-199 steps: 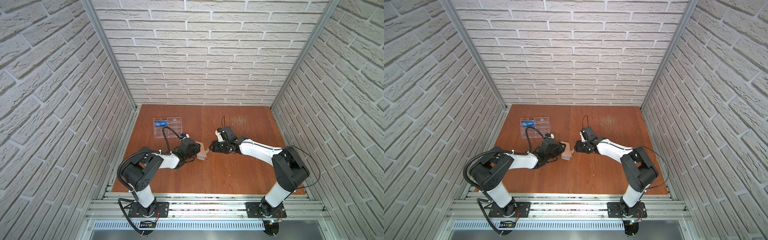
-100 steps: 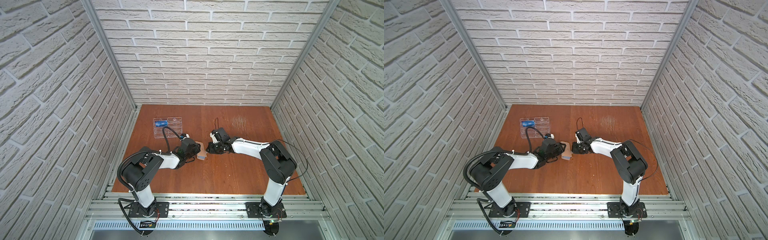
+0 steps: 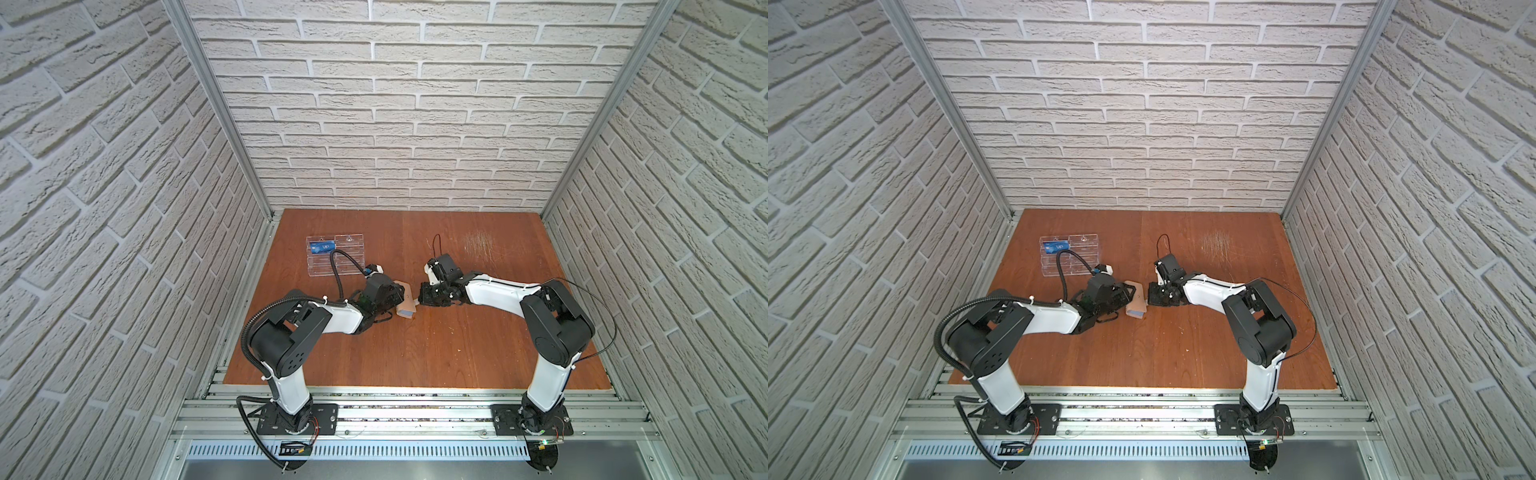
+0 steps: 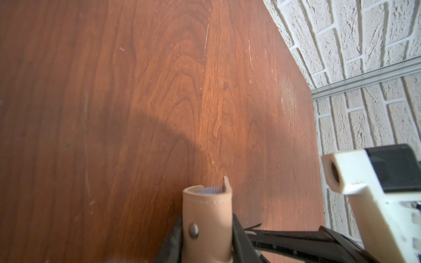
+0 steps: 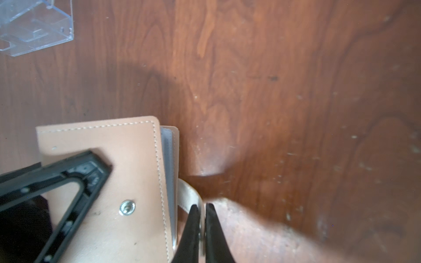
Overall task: Take the credit cards out of the card holder
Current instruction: Place the card holder at the center of the table.
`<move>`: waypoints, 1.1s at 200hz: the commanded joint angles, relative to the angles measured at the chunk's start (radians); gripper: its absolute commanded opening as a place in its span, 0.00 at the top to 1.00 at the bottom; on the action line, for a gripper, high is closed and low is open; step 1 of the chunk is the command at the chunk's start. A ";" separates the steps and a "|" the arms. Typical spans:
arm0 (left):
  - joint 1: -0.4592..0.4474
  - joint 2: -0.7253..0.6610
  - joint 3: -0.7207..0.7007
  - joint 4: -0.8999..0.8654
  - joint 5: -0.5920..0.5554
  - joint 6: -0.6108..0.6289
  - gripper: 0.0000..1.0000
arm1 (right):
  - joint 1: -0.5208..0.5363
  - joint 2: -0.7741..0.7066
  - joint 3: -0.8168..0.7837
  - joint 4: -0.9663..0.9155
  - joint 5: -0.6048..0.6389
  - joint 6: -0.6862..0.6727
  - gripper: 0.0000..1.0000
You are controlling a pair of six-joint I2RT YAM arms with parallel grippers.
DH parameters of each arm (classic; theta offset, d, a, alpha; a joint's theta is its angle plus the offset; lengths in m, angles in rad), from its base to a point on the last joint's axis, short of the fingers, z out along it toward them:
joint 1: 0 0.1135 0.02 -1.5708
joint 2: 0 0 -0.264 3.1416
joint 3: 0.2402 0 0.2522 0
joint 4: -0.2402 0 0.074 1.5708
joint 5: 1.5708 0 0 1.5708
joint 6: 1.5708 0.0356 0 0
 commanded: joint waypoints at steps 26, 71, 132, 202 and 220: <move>-0.023 0.045 0.070 -0.036 0.002 0.046 0.86 | -0.055 -0.098 -0.028 -0.033 0.046 -0.042 0.94; -0.033 0.082 0.110 -0.057 0.014 0.053 0.74 | -0.091 -0.101 -0.026 -0.065 0.058 -0.087 0.94; -0.034 0.082 0.144 -0.129 0.014 0.068 0.56 | -0.115 -0.100 0.001 -0.101 0.078 -0.132 0.94; -0.002 -0.014 0.165 -0.274 -0.003 0.118 0.22 | -0.125 -0.104 0.011 -0.145 0.077 -0.145 0.94; 0.006 -0.067 0.161 -0.330 -0.017 0.138 0.06 | -0.124 -0.116 0.002 -0.149 0.066 -0.147 0.86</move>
